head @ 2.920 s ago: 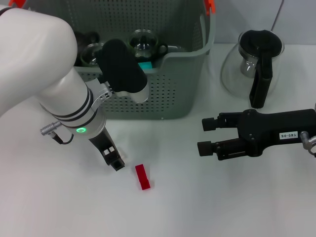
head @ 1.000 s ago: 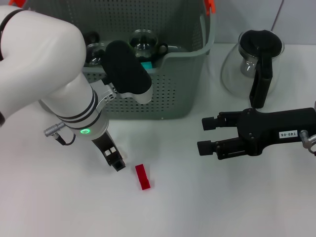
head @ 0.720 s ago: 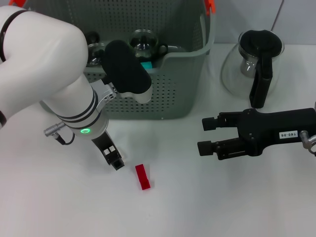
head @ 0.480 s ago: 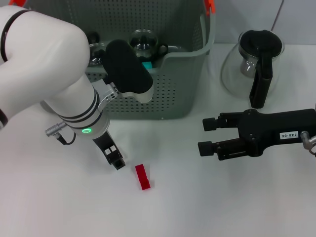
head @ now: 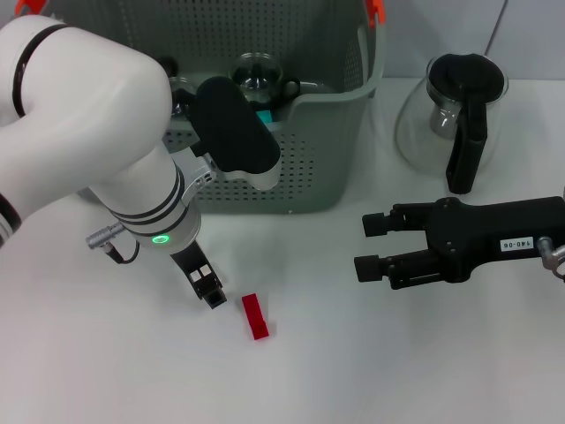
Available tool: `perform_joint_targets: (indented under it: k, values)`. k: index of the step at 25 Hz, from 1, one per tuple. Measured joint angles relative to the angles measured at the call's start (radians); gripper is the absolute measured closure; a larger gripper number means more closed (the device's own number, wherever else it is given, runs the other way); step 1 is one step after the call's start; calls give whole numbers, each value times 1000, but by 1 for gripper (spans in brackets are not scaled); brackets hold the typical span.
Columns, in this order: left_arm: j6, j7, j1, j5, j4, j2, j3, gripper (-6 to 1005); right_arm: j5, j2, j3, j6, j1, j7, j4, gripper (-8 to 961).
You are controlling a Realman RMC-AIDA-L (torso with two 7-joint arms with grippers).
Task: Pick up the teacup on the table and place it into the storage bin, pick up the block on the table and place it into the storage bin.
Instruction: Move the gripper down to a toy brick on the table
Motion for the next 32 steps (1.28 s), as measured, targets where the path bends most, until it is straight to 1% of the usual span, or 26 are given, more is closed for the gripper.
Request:
perform_joint_targets:
  k: [9, 15, 32]
  values:
    - [0, -3, 0, 0, 5, 0, 9, 300, -1, 0, -2, -1, 0, 0, 0, 56]
    - [0, -4, -3, 0, 9, 0, 11, 480, -1, 1, 0, -2, 0, -3, 0, 56]
    - [-11, -4, -12, 0, 14, 0, 11, 480, -1, 2, 0, -2, -1, -3, 0, 57]
